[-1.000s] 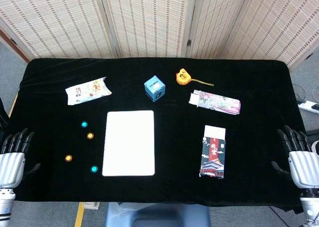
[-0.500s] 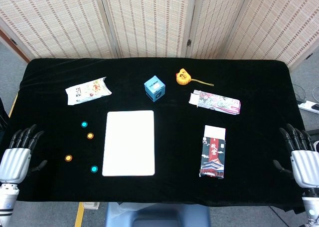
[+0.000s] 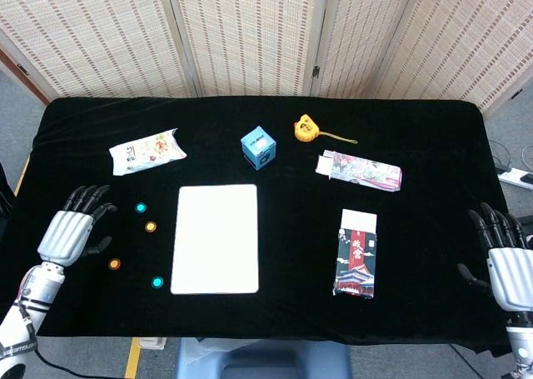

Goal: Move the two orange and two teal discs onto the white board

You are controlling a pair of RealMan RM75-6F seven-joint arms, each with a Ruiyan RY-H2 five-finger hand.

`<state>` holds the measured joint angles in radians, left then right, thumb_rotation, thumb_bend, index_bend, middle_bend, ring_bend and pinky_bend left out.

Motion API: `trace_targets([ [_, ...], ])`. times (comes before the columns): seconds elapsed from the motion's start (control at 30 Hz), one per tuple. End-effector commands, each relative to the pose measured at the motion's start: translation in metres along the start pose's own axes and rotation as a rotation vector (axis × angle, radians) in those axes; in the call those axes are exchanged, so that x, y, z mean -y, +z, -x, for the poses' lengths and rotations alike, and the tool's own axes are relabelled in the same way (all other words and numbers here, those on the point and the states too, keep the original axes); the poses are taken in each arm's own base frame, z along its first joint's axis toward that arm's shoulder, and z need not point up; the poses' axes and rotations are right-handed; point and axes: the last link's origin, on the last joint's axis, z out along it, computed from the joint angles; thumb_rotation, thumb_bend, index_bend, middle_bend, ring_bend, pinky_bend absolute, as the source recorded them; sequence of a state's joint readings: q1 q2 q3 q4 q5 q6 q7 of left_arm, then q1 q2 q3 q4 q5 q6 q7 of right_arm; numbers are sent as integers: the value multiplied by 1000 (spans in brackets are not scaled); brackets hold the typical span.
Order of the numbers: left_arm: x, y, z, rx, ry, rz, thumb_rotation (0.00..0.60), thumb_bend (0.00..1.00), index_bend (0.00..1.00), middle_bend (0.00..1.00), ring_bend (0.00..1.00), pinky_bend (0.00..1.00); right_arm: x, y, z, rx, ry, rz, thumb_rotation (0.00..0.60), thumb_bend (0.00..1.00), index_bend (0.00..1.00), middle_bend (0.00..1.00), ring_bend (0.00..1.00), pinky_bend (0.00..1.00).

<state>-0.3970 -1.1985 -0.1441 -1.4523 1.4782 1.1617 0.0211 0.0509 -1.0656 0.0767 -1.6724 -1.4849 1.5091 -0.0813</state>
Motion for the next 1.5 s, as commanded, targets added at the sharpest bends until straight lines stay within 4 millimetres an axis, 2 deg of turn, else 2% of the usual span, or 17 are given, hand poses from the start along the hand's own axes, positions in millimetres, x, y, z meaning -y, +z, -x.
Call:
trace_targets([
  [0.03, -4, 24, 10, 26, 2, 3, 600, 362, 380, 122, 43, 0, 0, 0, 0, 0, 0, 1, 600, 269, 0, 0, 0, 0],
  [0.27, -17, 49, 35, 83, 3, 24, 600, 380, 430, 122, 5, 0, -1, 0, -1, -1, 0, 8, 600, 269, 0, 0, 0, 0],
  [0.57, -32, 66, 63, 150, 13, 33, 600, 391, 430, 122, 0, 0, -1, 3, 0, 6, 0, 2, 600, 268, 0, 0, 0, 0],
  [0.9, -37, 68, 84, 186, 24, 25, 600, 391, 434, 123, 0, 0, -4, 1, 0, 6, 2, 11, 600, 269, 0, 0, 0, 0],
  [1.5, -26, 72, 99, 202, 19, -34, 600, 391, 436, 113, 0, 0, -5, 2, -5, -8, -8, 17, 600, 269, 0, 0, 0, 0],
])
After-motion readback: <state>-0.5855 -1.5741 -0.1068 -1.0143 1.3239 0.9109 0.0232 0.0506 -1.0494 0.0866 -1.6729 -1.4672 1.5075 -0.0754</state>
